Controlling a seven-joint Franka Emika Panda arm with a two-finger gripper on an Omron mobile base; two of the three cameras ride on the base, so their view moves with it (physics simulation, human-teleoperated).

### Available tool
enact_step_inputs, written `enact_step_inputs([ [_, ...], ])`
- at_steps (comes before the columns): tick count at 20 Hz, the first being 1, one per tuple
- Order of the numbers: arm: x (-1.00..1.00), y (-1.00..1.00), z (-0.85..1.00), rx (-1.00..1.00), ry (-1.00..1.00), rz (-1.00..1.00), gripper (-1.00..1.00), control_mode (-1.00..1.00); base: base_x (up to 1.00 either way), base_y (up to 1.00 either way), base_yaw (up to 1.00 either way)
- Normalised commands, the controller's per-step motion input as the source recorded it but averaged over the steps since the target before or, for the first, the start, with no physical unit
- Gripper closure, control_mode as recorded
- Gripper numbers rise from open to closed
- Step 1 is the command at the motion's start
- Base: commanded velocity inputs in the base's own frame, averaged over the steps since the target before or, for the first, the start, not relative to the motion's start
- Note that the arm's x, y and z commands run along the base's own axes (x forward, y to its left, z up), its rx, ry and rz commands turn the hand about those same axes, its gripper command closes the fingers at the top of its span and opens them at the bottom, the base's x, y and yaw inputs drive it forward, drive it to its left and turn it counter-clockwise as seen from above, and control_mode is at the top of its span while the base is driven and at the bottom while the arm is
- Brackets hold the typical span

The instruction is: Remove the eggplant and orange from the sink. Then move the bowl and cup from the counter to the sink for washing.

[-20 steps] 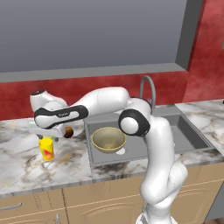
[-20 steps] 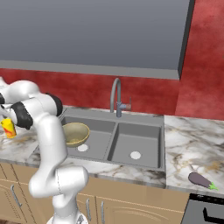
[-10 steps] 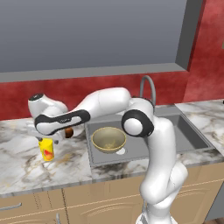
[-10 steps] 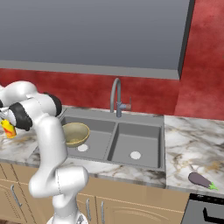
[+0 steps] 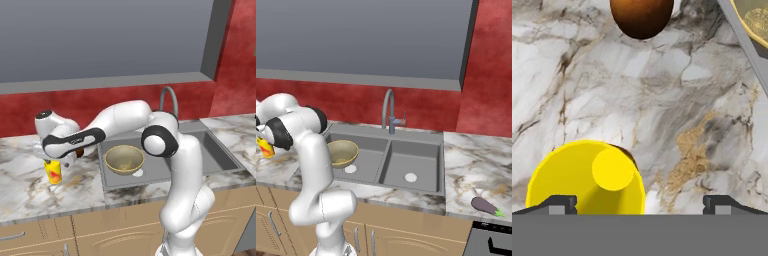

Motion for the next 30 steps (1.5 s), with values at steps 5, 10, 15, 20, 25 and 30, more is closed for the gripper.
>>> enact_step_inputs([
  [5,0.0,-0.03,-0.1,0.0,0.0,0.0,-1.0,-1.0,0.0,0.0,0.0],
  [10,0.0,0.0,-0.14,0.0,0.0,0.0,-1.0,-1.0,0.0,0.0,0.0],
  [15,0.02,0.0,-0.13,0.0,0.0,0.0,-1.0,-1.0,0.0,0.0,0.0],
  [20,0.08,0.0,-0.07,0.0,0.0,0.0,-1.0,-1.0,0.0,0.0,0.0],
  [25,0.05,0.0,-0.08,0.0,0.0,0.0,-1.0,-1.0,0.0,0.0,0.0],
  [30,0.0,0.0,-0.17,0.0,0.0,-0.03,1.0,-1.0,0.0,0.0,0.0],
])
